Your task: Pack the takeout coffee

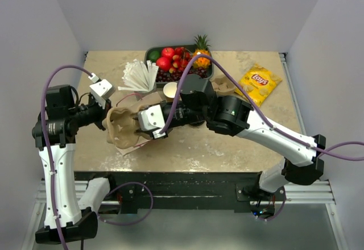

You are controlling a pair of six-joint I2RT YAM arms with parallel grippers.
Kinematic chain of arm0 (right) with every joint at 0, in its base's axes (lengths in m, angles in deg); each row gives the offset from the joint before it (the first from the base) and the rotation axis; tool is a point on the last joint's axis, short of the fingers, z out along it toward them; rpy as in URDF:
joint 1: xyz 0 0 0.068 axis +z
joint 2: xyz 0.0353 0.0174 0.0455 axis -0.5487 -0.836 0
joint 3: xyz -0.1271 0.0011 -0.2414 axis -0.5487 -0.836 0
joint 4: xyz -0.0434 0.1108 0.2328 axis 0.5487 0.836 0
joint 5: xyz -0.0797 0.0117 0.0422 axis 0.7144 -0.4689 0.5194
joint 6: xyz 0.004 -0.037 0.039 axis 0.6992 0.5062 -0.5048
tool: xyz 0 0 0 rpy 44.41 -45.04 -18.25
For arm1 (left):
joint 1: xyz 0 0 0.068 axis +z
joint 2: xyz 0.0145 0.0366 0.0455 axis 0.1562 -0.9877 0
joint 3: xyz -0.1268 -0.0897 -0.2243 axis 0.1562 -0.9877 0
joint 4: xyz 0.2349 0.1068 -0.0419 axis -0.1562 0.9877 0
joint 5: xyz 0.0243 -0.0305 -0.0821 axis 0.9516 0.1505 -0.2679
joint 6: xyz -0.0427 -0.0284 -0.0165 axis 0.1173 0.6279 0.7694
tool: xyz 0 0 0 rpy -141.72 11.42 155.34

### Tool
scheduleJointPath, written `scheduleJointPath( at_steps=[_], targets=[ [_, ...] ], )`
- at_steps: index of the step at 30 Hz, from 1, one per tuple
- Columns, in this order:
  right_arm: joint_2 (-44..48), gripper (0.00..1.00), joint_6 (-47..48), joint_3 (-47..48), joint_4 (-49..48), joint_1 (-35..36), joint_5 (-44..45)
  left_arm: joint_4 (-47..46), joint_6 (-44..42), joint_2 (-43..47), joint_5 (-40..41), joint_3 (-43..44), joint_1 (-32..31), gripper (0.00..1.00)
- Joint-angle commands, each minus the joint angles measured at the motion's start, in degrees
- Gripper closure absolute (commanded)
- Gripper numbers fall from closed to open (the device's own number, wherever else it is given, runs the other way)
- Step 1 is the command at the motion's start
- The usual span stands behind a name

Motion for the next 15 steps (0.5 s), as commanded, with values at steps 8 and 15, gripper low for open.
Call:
scheduleJointPath(
  at_steps=[8,15],
  targets=[
    [-0.71,0.75,4.37,2.33,-1.45,0.35,2.55,2.69,-3.82,0.27,-1.48,0.76,-0.25,1.0],
    [-0.8,0.75,5.52,2.94,0.05,0.35,2.38,2.87,-5.32,0.09,-0.78,1.02,-0.25,1.0]
  ],
)
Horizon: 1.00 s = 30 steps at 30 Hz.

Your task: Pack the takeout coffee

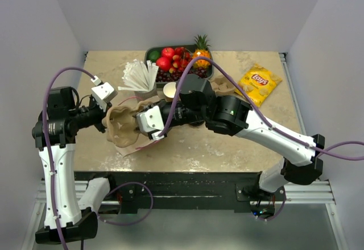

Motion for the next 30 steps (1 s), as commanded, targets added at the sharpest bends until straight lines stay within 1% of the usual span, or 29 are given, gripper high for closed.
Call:
scheduleJointPath(
  at_steps=[1,9,12,13,14,16,20,23,30],
  targets=[
    [-0.34,0.75,2.09,1.89,0.07,0.35,0.54,-0.43,-0.84,0.01,-1.37,1.11,-0.25,1.0],
    [-0.26,0.75,7.97,-1.27,3.33,0.44,-1.66,-1.14,1.01,-0.26,-3.57,1.55,-0.25,1.0],
    [0.62,0.75,13.67,-4.87,3.85,0.88,-0.7,-1.05,1.1,-0.17,-4.1,1.03,-0.25,1.0],
    [1.93,0.75,15.08,-8.19,2.98,1.05,0.18,-1.05,1.01,-0.26,-4.18,0.94,-0.16,1.0],
    [2.64,0.76,17.27,-9.79,1.23,1.14,1.06,-1.22,1.01,-0.26,-4.19,0.76,-0.25,1.0],
    [3.44,0.76,18.78,-12.51,0.25,1.23,1.85,-1.49,1.27,-0.26,-4.19,0.85,-0.25,1.0],
    [1.25,0.75,19.06,-10.95,3.93,1.32,2.82,-1.31,1.45,-0.26,-4.27,1.46,-0.16,1.0],
    [0.02,0.74,18.7,-10.15,4.82,1.93,4.31,-0.61,1.28,-0.08,-4.27,2.08,-0.25,1.0],
    [-2.18,0.75,18.62,-9.98,4.73,5.18,14.59,0.62,1.01,0.44,-5.24,1.38,-0.25,1.0]
  ],
)
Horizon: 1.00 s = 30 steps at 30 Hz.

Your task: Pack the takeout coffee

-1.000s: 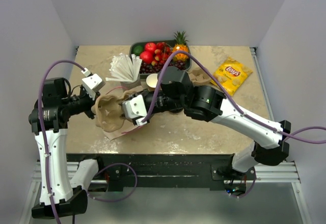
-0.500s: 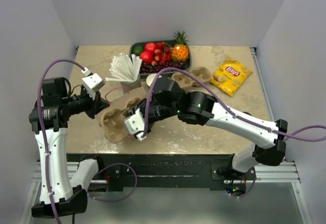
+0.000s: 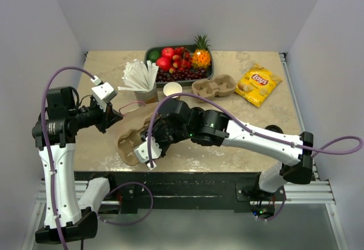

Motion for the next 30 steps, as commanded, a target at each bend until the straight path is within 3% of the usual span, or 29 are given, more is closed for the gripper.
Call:
scheduleJointPath(
  at_steps=[1,13,30],
  targets=[
    [-1.75,0.75,0.37,2.87,0.21,2.19,8.67,-0.4,0.73,1.03,-3.05,0.92,-0.16,1.0],
    [-9.31,0.75,-7.1,10.7,4.16,3.07,18.96,-2.6,3.28,-0.02,-5.34,-0.66,-0.16,1.0],
    [-12.55,0.75,-7.37,13.95,12.07,4.3,24.77,-4.71,5.38,-0.9,-7.36,-1.55,-0.16,1.0]
  ],
)
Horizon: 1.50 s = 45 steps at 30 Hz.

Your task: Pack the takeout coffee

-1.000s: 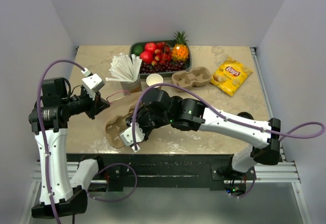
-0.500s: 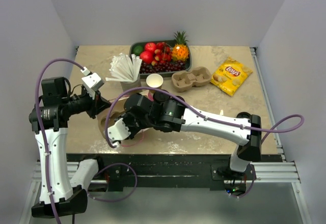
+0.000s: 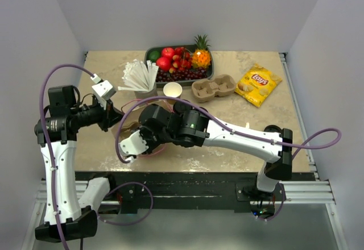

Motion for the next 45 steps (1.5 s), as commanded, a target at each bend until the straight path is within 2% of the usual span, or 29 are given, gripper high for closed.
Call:
scheduleJointPath(
  at_steps=[1,16,22,28,37,45],
  targets=[
    [-2.7,0.75,-0.27,3.35,2.76,0.72,3.59,-2.75,2.13,-0.22,-3.32,0.09,-0.16,1.0],
    [-8.68,0.75,-0.26,5.29,5.84,0.72,8.43,-5.3,5.47,-0.13,-4.2,-1.49,-0.16,1.0],
    [-8.69,0.76,-0.62,4.15,-0.56,0.63,13.7,-5.22,6.7,-1.1,-3.76,-0.88,-0.16,1.0],
    [-8.95,0.76,0.0,3.97,-2.51,0.46,12.13,-3.72,8.54,-3.29,-5.25,2.02,-0.16,1.0],
    [-10.79,0.76,-2.9,9.58,6.45,0.72,8.34,1.28,10.39,-5.67,-11.65,7.03,-0.25,1.0],
    [-12.82,0.76,-7.03,19.08,17.07,1.42,7.29,6.39,17.85,-2.6,-14.04,1.85,-0.25,1.0]
  ],
)
